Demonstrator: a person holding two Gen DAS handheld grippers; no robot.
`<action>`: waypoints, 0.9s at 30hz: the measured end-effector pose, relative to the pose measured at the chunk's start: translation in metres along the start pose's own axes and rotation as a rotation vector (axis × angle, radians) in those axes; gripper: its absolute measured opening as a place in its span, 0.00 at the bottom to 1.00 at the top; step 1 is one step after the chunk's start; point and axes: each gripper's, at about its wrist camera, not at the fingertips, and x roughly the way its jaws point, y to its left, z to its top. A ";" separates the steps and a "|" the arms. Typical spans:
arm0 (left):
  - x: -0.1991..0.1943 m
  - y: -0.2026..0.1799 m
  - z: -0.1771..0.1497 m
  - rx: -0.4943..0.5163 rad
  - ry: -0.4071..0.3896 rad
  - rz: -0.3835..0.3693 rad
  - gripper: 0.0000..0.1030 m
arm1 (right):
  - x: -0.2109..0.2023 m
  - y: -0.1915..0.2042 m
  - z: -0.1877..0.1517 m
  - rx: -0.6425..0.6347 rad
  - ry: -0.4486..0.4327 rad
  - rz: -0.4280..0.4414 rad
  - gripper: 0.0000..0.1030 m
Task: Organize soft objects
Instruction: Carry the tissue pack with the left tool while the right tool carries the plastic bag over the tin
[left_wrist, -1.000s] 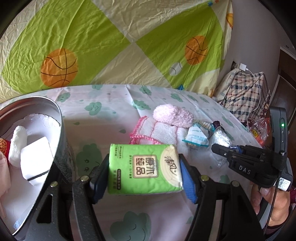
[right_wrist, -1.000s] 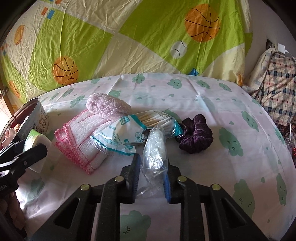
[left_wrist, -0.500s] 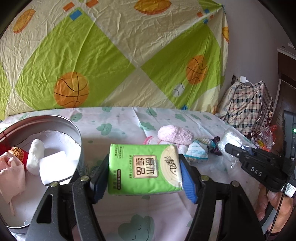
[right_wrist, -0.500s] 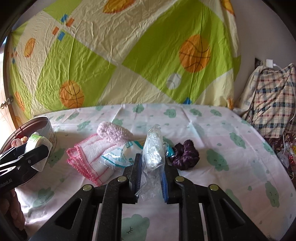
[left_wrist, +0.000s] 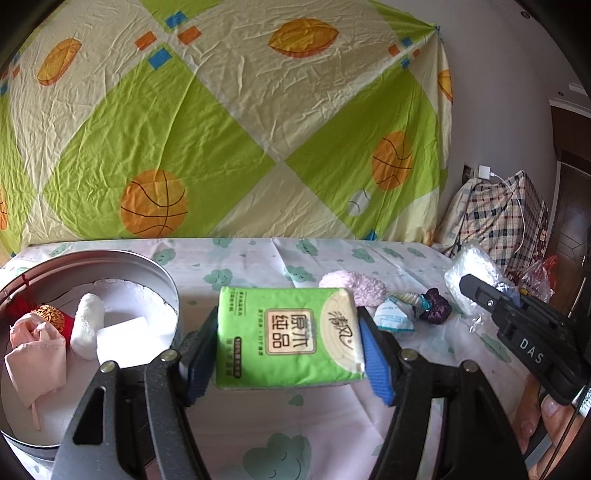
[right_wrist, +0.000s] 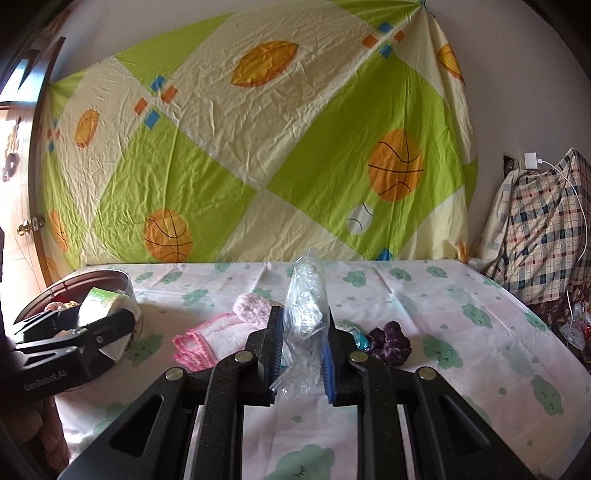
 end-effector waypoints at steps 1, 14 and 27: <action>0.000 -0.001 0.000 0.003 -0.003 0.001 0.67 | -0.001 0.003 0.000 0.000 -0.008 0.008 0.19; -0.009 0.000 -0.001 -0.007 -0.042 0.008 0.67 | -0.006 0.026 -0.002 0.012 -0.047 0.081 0.19; -0.021 0.013 -0.003 -0.038 -0.067 0.020 0.67 | -0.007 0.045 -0.003 0.010 -0.052 0.124 0.19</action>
